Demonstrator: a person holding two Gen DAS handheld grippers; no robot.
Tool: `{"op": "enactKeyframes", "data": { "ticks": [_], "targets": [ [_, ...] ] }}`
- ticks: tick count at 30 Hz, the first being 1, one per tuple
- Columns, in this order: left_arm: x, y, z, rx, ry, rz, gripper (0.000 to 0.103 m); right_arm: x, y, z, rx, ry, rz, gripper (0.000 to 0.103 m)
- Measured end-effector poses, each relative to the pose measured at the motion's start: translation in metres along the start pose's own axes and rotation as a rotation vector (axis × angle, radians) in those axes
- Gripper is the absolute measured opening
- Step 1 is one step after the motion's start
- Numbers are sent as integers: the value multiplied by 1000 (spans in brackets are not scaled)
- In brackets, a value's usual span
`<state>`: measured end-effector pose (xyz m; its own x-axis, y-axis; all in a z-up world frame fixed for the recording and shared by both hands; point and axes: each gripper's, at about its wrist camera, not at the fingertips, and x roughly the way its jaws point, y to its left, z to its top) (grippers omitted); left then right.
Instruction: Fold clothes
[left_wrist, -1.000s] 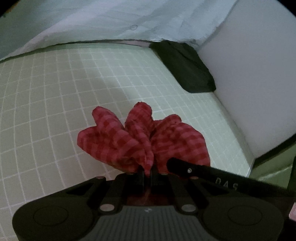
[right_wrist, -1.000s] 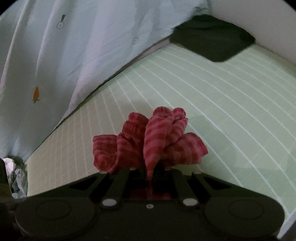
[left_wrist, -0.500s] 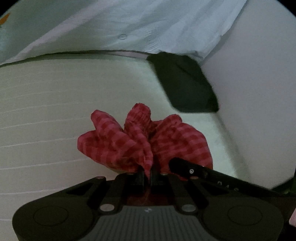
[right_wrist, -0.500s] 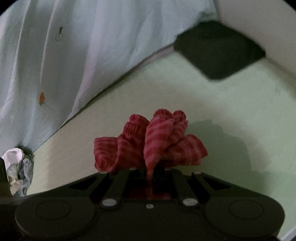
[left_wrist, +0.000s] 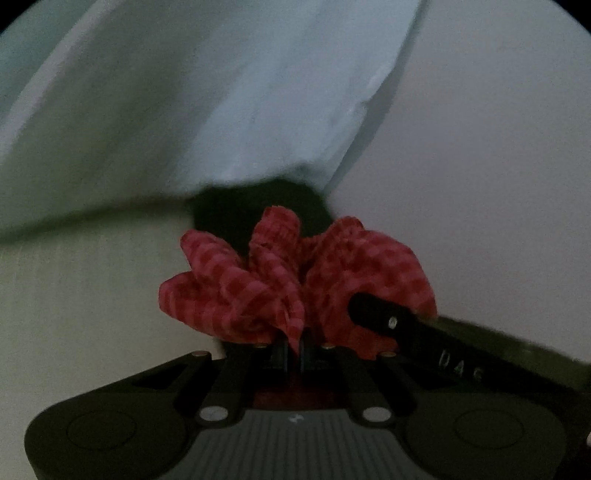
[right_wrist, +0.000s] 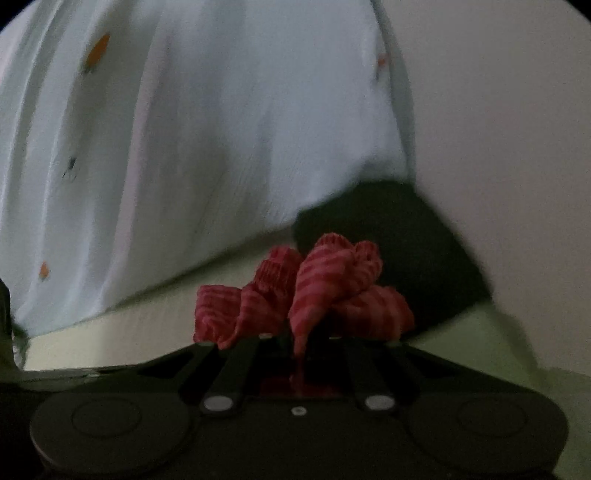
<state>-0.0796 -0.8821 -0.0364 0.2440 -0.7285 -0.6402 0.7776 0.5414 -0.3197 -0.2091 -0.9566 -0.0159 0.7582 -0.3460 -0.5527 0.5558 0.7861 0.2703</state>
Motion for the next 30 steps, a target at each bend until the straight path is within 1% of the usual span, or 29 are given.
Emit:
{"op": "enactKeyframes", "data": {
  "ticks": [2, 3, 4, 6, 7, 8, 9, 10, 11, 12, 13, 14, 16, 18, 20, 21, 23, 24, 26, 30],
  "targets": [
    [20, -4, 22, 29, -26, 6, 7, 15, -14, 24, -18, -38, -11, 6],
    [32, -4, 33, 36, -29, 23, 8, 23, -20, 33, -27, -53, -19, 6],
    [43, -1, 41, 41, -27, 49, 13, 32, -27, 43, -37, -67, -28, 7],
    [66, 10, 51, 49, -2, 107, 19, 61, -44, 58, -25, -60, -90, 13],
    [78, 17, 55, 53, 15, 138, 26, 75, -51, 59, -27, -47, -129, 19],
    [90, 24, 58, 57, 33, 170, 36, 88, -57, 60, -31, -32, -170, 27],
    [96, 32, 58, 54, 50, 204, 42, 101, -64, 61, -35, -18, -211, 32],
    [101, 40, 56, 40, 64, 230, 50, 108, -71, 59, -44, -2, -235, 39],
    [104, 48, 54, 24, 76, 251, 56, 110, -74, 55, -53, 6, -241, 44],
    [103, 55, 50, 5, 81, 251, 59, 112, -76, 51, -61, 12, -245, 48],
    [101, 62, 44, -18, 90, 247, 64, 110, -78, 47, -57, 14, -244, 58],
    [100, 68, 38, -31, 101, 247, 66, 109, -80, 42, -51, 16, -243, 66],
    [91, 71, 28, -30, 115, 254, 68, 102, -78, 32, -47, 16, -244, 71],
    [76, 69, 16, -9, 112, 249, 73, 89, -72, 22, -50, 14, -248, 74],
    [57, 67, 4, 13, 99, 242, 79, 74, -63, 13, -41, 3, -253, 86],
    [44, 62, -1, 24, 89, 240, 81, 64, -60, 9, -34, -1, -253, 88],
    [19, 54, -13, 46, 67, 234, 89, 44, -51, -1, -20, -7, -252, 89],
    [6, 49, -19, 71, 50, 221, 92, 34, -46, -6, -15, -9, -251, 90],
    [-13, 44, -31, 99, 32, 209, 102, 14, -36, -15, -16, -14, -264, 100],
    [-43, 39, -58, 124, 18, 203, 103, -24, -16, -37, -39, -31, -273, 103]
  ]
}}
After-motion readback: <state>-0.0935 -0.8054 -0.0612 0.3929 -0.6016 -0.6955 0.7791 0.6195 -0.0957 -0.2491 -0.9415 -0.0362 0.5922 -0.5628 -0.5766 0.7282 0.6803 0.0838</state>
